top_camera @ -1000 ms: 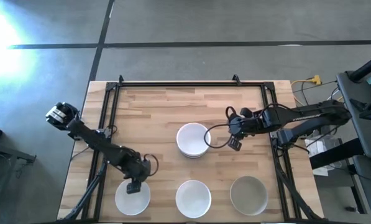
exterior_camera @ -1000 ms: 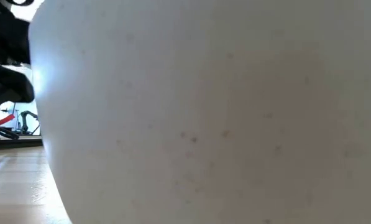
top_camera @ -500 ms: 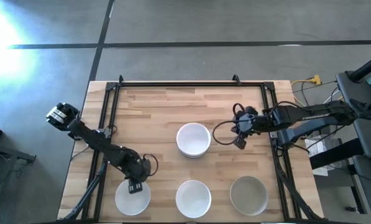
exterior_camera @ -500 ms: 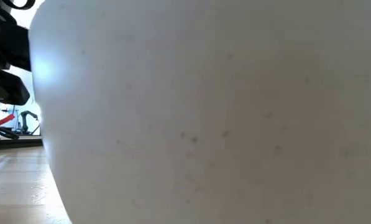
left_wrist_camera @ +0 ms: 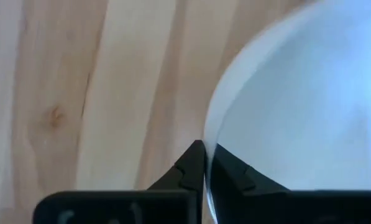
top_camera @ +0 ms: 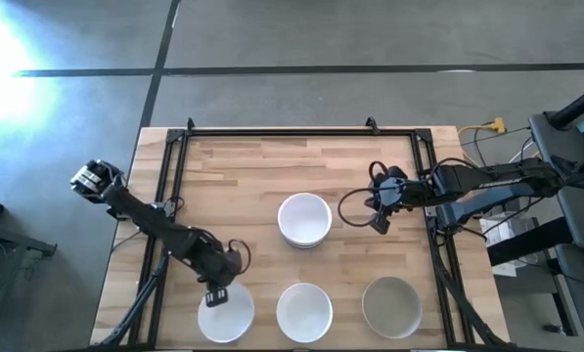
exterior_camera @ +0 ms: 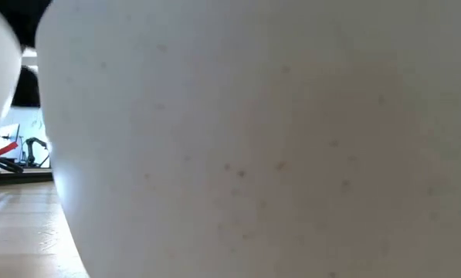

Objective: Nest bowls inside each other
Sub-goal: Stack the white bowl on top of the white bowl

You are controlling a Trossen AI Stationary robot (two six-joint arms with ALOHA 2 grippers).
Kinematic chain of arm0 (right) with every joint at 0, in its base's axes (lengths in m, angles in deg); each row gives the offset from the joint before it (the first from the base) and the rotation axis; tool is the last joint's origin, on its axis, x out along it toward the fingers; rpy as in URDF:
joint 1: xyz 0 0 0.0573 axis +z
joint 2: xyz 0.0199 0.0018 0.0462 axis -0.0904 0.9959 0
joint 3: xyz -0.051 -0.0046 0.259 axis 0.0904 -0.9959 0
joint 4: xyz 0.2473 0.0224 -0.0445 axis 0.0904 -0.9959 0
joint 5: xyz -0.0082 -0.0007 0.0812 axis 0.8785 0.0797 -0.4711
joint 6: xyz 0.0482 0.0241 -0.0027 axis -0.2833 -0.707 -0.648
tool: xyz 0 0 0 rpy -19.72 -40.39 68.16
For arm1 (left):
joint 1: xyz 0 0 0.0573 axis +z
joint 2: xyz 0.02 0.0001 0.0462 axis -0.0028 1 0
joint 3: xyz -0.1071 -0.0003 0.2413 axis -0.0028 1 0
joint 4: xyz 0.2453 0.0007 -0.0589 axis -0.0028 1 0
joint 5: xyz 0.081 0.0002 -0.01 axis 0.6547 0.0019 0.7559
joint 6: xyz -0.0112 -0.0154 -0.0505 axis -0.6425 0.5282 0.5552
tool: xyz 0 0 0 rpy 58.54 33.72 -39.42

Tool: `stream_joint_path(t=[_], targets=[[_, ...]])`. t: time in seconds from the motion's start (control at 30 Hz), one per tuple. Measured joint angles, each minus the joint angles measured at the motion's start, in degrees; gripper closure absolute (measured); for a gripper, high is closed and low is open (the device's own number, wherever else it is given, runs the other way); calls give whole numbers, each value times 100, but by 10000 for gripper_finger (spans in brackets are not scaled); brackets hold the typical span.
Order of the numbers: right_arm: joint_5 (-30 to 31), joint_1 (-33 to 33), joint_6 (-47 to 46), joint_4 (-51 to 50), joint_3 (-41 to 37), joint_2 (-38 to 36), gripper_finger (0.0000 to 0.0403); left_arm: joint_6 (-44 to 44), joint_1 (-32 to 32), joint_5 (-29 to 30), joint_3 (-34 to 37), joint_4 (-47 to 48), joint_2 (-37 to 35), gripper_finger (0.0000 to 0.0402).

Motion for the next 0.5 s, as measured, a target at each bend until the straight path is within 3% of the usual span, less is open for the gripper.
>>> stream_joint_path(t=[0.33,0.5], targets=[[-102,2,295,-9,-9,0,371,74,1168,267,-1342,453,-314,401],[-200,180,305,-66,-11,-52,371,-473,2069,938,-2432,433,-317,401]])
